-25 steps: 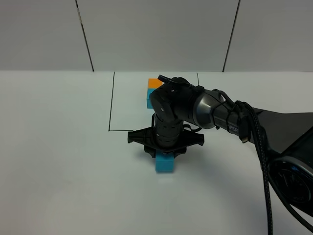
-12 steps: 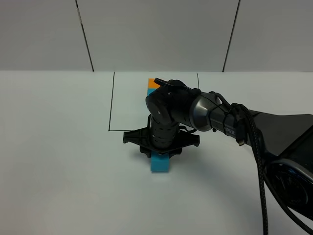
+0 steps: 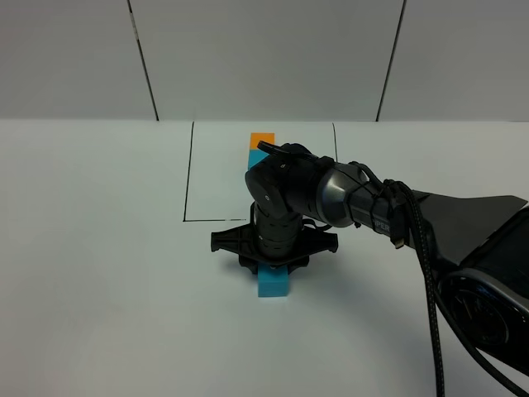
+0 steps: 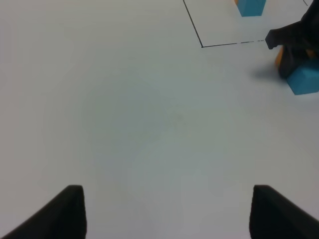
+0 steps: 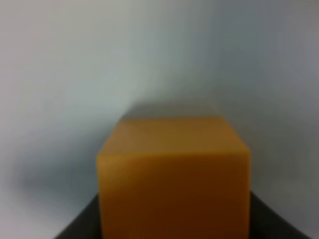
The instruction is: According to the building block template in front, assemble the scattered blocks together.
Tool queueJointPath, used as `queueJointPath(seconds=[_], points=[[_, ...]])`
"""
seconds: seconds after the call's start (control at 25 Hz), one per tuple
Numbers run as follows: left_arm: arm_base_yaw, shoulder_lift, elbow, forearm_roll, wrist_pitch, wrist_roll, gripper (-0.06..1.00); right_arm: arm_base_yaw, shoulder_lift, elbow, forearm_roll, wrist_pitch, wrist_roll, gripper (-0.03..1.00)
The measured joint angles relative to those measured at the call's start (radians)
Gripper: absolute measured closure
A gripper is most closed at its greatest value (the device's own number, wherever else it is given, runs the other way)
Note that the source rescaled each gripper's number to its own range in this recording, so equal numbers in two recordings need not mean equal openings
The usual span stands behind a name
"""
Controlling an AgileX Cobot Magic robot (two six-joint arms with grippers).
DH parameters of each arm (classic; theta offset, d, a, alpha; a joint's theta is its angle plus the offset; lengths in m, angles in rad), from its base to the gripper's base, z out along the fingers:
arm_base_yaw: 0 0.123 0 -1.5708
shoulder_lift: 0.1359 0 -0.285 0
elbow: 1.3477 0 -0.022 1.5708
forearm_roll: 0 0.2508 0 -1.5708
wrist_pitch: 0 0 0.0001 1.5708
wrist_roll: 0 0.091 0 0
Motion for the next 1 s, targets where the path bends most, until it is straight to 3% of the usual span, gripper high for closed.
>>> queueJointPath(seconds=[0.16,0.24,0.32,0.4,0.44,0.52,1.0], points=[[0.000,0.000,0.000,0.000,0.000,0.000,0.46,0.000,0.000,0.000,0.034,-0.002,-0.057,0.82],[0.000,0.000,0.000,0.000,0.000,0.000,0.46,0.000,0.000,0.000,0.054,-0.003,-0.071,0.76],[0.000,0.000,0.000,0.000,0.000,0.000,0.46,0.000,0.000,-0.002,0.076,-0.013,-0.074,0.55],[0.000,0.000,0.000,0.000,0.000,0.000,0.46,0.001,0.000,-0.008,0.093,-0.014,-0.076,0.23],[0.000,0.000,0.000,0.000,0.000,0.000,0.46,0.002,0.000,-0.011,0.096,-0.013,-0.078,0.12],[0.000,0.000,0.000,0.000,0.000,0.000,0.46,0.002,-0.003,-0.011,0.098,-0.011,-0.078,-0.01],[0.000,0.000,0.000,0.000,0.000,0.000,0.46,-0.035,-0.227,-0.003,0.123,0.060,-0.158,-0.03]])
